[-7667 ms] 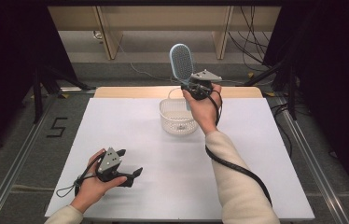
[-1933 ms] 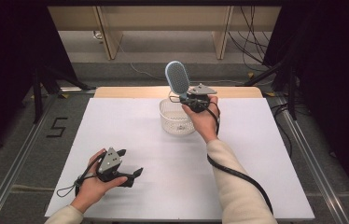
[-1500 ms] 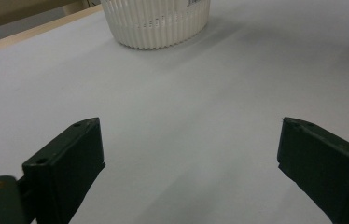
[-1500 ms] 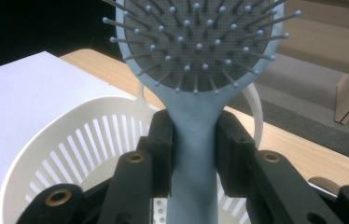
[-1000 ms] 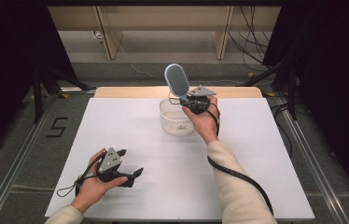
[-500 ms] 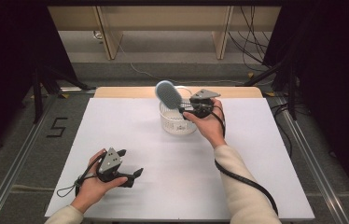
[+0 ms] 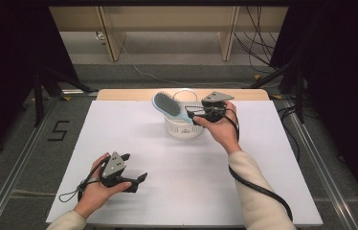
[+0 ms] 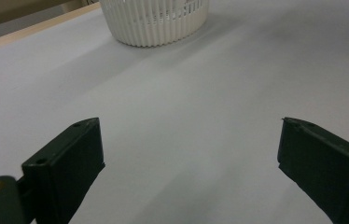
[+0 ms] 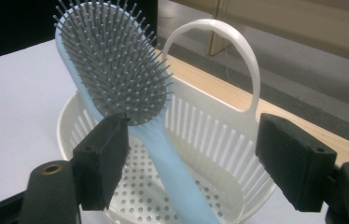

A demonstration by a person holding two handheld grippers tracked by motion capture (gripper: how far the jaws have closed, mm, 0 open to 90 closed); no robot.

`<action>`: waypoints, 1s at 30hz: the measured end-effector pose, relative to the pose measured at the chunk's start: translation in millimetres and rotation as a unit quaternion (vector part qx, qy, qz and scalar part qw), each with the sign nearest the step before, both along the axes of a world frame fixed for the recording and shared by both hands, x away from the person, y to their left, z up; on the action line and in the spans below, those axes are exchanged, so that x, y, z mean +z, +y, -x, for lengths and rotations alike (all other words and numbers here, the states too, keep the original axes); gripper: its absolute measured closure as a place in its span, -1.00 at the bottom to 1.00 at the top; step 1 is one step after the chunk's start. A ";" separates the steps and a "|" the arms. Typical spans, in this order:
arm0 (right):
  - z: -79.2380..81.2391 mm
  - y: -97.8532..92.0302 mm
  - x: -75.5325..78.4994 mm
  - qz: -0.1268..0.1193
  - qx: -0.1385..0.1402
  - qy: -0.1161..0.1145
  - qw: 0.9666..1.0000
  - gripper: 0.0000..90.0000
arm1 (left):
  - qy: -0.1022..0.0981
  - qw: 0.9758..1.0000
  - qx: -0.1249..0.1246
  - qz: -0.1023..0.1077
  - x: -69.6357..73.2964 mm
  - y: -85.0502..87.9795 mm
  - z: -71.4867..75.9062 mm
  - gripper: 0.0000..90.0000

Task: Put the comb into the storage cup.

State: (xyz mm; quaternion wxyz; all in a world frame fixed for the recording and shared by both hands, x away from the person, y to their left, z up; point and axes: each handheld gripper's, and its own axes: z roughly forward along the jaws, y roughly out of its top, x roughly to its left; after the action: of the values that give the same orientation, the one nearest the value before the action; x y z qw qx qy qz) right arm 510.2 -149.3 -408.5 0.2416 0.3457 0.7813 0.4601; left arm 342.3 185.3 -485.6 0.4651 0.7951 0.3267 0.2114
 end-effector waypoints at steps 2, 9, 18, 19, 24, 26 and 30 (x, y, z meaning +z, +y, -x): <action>1.7 -0.8 0.5 -0.001 0.002 0.000 1.000 -0.44 | 0.000 1.000 0.001 0.000 0.1 0.1 0.1 -0.85; 8.6 -6.0 0.7 0.006 0.013 0.014 1.000 -0.53 | 0.000 1.000 0.000 0.000 0.1 -0.2 0.1 -0.85; 19.8 -25.1 -2.4 -0.002 0.013 0.019 1.000 -0.56 | 0.001 1.000 0.001 -0.001 -0.7 -0.3 -0.4 -0.85; 21.4 -28.2 -2.7 -0.002 0.011 0.019 1.000 -0.56 | 0.001 1.000 0.001 -0.002 -0.7 -0.4 -0.3 -0.85; 27.7 -39.6 -3.8 -0.006 0.008 0.019 1.000 -0.57 | 0.001 1.000 0.001 -0.001 -1.0 -0.9 -0.4 -0.85; 30.4 -42.7 -3.8 -0.009 0.006 0.017 1.000 -0.57 | 0.002 1.000 0.002 -0.001 -1.1 -0.9 -0.5 -0.85; 35.8 -48.9 -3.7 -0.010 0.005 0.016 1.000 -0.57 | 0.003 1.000 0.002 -0.001 -1.3 -0.8 -0.7 -0.85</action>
State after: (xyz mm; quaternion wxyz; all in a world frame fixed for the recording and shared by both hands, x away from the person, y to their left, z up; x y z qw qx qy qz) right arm 474.3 -198.2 -412.2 0.2231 0.3513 0.7825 0.4632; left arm 343.1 184.5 -486.9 0.4627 0.7957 0.3292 0.2106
